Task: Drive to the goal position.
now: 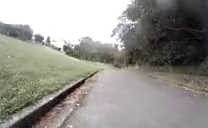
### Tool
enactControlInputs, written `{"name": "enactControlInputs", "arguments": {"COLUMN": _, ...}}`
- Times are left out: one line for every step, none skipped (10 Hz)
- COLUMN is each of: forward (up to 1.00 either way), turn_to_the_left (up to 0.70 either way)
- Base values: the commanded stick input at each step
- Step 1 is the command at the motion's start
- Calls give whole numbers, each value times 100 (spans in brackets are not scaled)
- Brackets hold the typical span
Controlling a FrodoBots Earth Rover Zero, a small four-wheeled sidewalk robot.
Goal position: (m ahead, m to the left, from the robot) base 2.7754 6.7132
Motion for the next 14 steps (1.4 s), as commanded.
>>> {"name": "enactControlInputs", "arguments": {"forward": 50, "turn_to_the_left": -48}}
{"name": "enactControlInputs", "arguments": {"forward": 50, "turn_to_the_left": -49}}
{"name": "enactControlInputs", "arguments": {"forward": 50, "turn_to_the_left": 0}}
{"name": "enactControlInputs", "arguments": {"forward": 50, "turn_to_the_left": 0}}
{"name": "enactControlInputs", "arguments": {"forward": 50, "turn_to_the_left": 0}}
{"name": "enactControlInputs", "arguments": {"forward": 50, "turn_to_the_left": 0}}
{"name": "enactControlInputs", "arguments": {"forward": 50, "turn_to_the_left": 0}}
{"name": "enactControlInputs", "arguments": {"forward": 50, "turn_to_the_left": 0}}
{"name": "enactControlInputs", "arguments": {"forward": 50, "turn_to_the_left": 0}}
{"name": "enactControlInputs", "arguments": {"forward": 50, "turn_to_the_left": 0}}
{"name": "enactControlInputs", "arguments": {"forward": 50, "turn_to_the_left": 0}}
{"name": "enactControlInputs", "arguments": {"forward": 50, "turn_to_the_left": 0}}
{"name": "enactControlInputs", "arguments": {"forward": 50, "turn_to_the_left": -22}}
{"name": "enactControlInputs", "arguments": {"forward": 50, "turn_to_the_left": -39}}
